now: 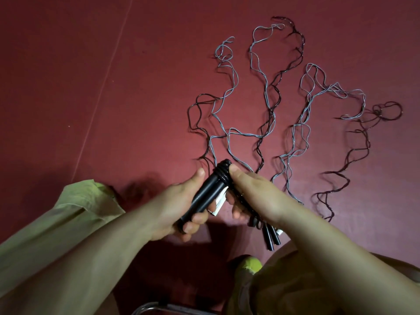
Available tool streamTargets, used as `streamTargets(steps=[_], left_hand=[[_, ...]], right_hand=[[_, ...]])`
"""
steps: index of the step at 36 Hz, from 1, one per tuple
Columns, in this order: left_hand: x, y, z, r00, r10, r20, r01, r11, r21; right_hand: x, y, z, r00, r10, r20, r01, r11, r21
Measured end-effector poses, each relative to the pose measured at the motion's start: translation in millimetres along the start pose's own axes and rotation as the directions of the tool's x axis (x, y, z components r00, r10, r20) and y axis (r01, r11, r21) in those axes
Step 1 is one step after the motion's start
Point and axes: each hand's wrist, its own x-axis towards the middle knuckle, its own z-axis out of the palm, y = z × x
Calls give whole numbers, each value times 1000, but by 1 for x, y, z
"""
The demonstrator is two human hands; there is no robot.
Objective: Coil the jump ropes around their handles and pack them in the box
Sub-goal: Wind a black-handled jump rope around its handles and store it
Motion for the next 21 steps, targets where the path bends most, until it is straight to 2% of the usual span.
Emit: streamTargets(steps=[2,4,7,8,11,13,16,21], left_hand=[[-1,4,5,998,51,-34,-49,997,54],[3,1,6,983,125,-135,-100,979,178],[9,1,4,908,295,-297,-115,858,501],[8,3,5,880,348,-324,-118,821,559],[6,9,8,846,422,-327,-110,737,667],[7,10,7,823,469,-320,-107,682,723],[10,10,7,813,492,-311,-67,610,789],[10,15,11,759,582,-292,-3,452,892]], right_hand=[[2,2,1,1000,1,-21,-2,1000,-29],[2,3,4,999,-6,-49,2,997,-82],[1,7,8,996,19,-87,-26,996,-86],[1,8,8,994,14,-105,-21,997,-70],[3,12,8,985,-23,-169,18,999,-31],[5,14,7,987,-28,-155,33,999,31],[7,17,8,994,37,-105,-27,995,96],[5,11,2,992,97,77,-113,959,258]])
